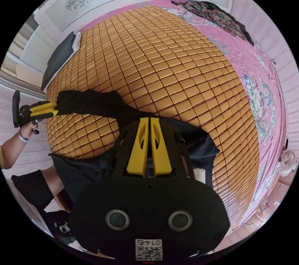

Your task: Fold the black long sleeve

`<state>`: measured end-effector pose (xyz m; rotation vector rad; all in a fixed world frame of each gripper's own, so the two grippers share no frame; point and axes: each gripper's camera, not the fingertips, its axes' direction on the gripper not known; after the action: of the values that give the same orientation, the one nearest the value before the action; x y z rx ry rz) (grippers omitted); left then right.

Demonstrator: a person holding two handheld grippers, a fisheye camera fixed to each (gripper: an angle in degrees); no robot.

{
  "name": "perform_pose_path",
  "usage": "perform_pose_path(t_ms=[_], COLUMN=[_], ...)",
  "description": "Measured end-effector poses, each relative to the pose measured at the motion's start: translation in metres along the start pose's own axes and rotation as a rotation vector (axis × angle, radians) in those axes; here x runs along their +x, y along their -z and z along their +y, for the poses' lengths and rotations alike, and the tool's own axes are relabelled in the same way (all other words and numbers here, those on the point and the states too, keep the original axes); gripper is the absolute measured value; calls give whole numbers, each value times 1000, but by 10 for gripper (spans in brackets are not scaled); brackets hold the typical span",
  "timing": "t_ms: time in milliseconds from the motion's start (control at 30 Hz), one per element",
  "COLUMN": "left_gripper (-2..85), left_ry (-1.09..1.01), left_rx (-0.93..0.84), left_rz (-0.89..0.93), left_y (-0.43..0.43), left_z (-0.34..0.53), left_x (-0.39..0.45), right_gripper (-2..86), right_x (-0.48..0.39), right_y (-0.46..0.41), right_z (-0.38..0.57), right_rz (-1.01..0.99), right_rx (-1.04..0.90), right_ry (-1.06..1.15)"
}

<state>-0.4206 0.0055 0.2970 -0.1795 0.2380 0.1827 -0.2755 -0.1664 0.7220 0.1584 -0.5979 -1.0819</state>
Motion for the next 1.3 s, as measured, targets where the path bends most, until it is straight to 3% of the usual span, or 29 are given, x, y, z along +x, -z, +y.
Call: perform_pose_path(t_ms=[233,367,433,533,600,967,1033,1067,1100,1300], left_gripper=[-8,-8,-5,23,44,78,72,27,2,-5], left_ry=[-121,-236,-196,-18,45,280,276,233,220,331], left_rx=[-70,-154,-107,-34,-11,38,-38,13,-51,65], left_rz=[96,307,350,244,74,106,39,16,22,1], left_y=[59,123,145,154,148,101,83,88,84,110], left_z=[18,25,15,-5,-8,-30,-35,-34,-37,-36], left_x=[-12,-25,-45,-94,-111,-124,-123,-119,-122,-157], right_gripper=[-9,-9,-9,-9,-9,-9,-8,-7,-7,1], right_x=[25,44,48,56,64,88,88,88,89,71], right_y=[49,42,26,-7,-29,-62,-60,-59,-57,-38], right_z=[36,36,26,4,-7,-11,-5,-2,1,27], right_rz=[27,-84,-82,-22,21,9,5,-4,-12,-78], right_rx=[238,259,238,220,194,134,140,144,148,207], right_ry=[105,127,119,40,-37,-134,-132,-137,-139,-115])
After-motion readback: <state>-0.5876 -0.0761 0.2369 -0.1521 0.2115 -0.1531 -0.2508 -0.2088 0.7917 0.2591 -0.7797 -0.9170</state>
